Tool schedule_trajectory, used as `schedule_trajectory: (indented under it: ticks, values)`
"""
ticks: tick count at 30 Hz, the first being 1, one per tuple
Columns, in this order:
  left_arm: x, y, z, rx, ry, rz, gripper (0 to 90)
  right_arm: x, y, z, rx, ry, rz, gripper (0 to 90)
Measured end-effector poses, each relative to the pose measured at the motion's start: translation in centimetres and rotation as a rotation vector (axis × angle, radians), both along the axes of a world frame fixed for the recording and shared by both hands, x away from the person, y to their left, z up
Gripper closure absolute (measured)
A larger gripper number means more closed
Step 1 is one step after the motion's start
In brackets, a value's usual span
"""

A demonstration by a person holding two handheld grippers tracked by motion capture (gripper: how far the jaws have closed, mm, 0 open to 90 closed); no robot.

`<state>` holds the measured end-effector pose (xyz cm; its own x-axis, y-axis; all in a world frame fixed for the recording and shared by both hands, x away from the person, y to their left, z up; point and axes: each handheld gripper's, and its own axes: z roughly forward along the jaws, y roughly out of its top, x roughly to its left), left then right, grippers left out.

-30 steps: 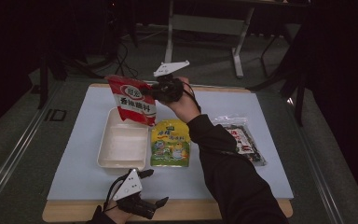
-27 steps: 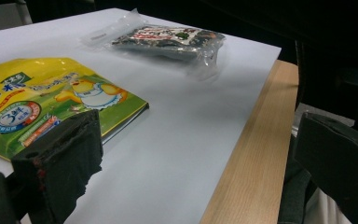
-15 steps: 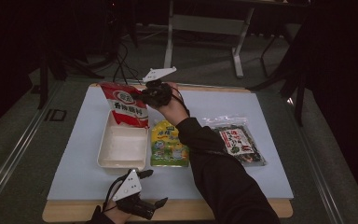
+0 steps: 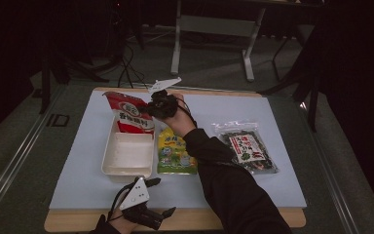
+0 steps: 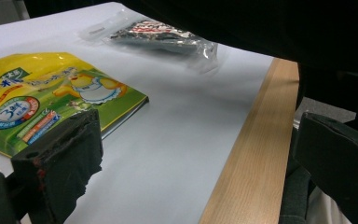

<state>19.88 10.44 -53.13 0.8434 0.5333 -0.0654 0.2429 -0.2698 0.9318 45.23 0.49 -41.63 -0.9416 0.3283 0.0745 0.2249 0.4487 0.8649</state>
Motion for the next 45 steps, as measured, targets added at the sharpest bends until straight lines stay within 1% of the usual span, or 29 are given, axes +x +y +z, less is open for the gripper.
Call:
schedule_trajectory:
  ticks: [1,2,4,5,8,9,10,13,14,15,17,21,26,31,34,36,37,38,39,40,41,42,43,44,45]
  values:
    - [0.0,0.0,0.0,-0.001,-0.001,-0.001,2.6,0.0,-0.2,0.0,-0.003,0.01,0.0,88.3]
    - [0.0,-0.1,0.0,0.001,-0.001,-0.001,2.6,0.0,-0.2,0.0,-0.01,0.007,-0.001,88.0]
    - [0.0,-0.1,-0.1,0.002,0.001,-0.001,2.6,-0.1,-0.4,0.2,-0.028,0.003,-0.009,82.8]
    - [0.1,-0.1,-0.1,0.001,0.003,-0.001,2.6,-0.2,-0.5,0.3,-0.035,-0.005,-0.015,78.0]
    - [0.1,-0.1,-0.1,-0.002,0.004,0.002,2.6,-0.4,-1.2,0.8,-0.039,-0.02,-0.02,72.1]
    - [0.2,-0.1,-0.1,0.001,0.005,0.002,2.6,-0.4,-1.4,1.0,-0.047,-0.014,-0.028,68.6]
    - [0.2,-0.1,-0.2,0.002,0.004,0.003,2.6,-0.4,-1.7,1.1,-0.053,-0.009,-0.03,67.2]
    - [0.2,-0.1,-0.2,0.001,0.005,0.004,2.6,-0.6,-2.2,1.3,-0.062,-0.013,-0.035,66.9]
    - [0.2,-0.2,-0.2,0.006,0.003,0.002,2.6,-1.0,-2.9,1.4,-0.071,-0.019,-0.037,65.4]
    - [0.2,-0.2,-0.2,0.006,0.003,0.002,2.6,-1.1,-3.2,1.4,-0.072,-0.024,-0.036,64.6]
    - [0.2,-0.3,-0.2,0.007,0.003,0.004,2.6,-1.4,-3.9,1.3,-0.059,-0.019,-0.036,64.1]
    - [0.3,-0.3,-0.3,0.009,0.007,0.008,2.6,-2.0,-5.4,1.2,-0.059,-0.016,-0.047,63.7]
    - [0.3,-0.5,-0.4,0.009,0.007,0.007,2.6,-2.8,-7.5,1.1,-0.061,-0.025,-0.059,63.7]
    - [0.4,-0.4,-0.4,0.005,0.012,0.015,2.6,-3.6,-10.3,1.0,-0.084,-0.041,-0.083,63.9]
    - [0.5,-0.4,-0.5,0.004,0.016,0.021,2.6,-4.0,-12.4,1.1,-0.102,-0.062,-0.111,64.4]
    - [0.5,-0.4,-0.5,0.008,0.016,0.021,2.6,-4.2,-13.6,1.1,-0.113,-0.071,-0.127,67.0]
    - [0.5,-0.4,-0.5,0.008,0.016,0.021,2.6,-4.2,-13.6,1.1,-0.113,-0.071,-0.127,67.0]
    - [0.5,-0.5,-0.5,0.01,0.018,0.022,2.6,-4.4,-15.1,1.0,-0.121,-0.083,-0.145,67.6]
    - [0.5,-0.5,-0.5,0.01,0.017,0.022,2.6,-4.5,-15.8,0.9,-0.122,-0.083,-0.154,68.6]
    - [0.5,-0.5,-0.5,0.01,0.017,0.022,2.6,-4.5,-15.8,0.9,-0.122,-0.083,-0.154,68.6]
    - [0.5,-0.6,-0.5,0.008,0.021,0.021,2.6,-4.6,-16.6,0.9,-0.124,-0.083,-0.167,68.6]
    - [0.5,-0.6,-0.5,0.013,0.018,0.019,2.6,-4.7,-17.6,0.8,-0.122,-0.085,-0.183,69.1]
    - [0.5,-0.6,-0.5,0.01,0.019,0.018,2.6,-4.7,-19.0,0.6,-0.115,-0.081,-0.209,70.3]
    - [0.5,-0.6,-0.5,0.01,0.019,0.018,2.6,-4.7,-19.0,0.6,-0.115,-0.081,-0.209,70.3]
    - [0.5,-0.7,-0.5,0.012,0.017,0.018,2.6,-4.5,-20.9,0.3,-0.11,-0.071,-0.247,73.5]
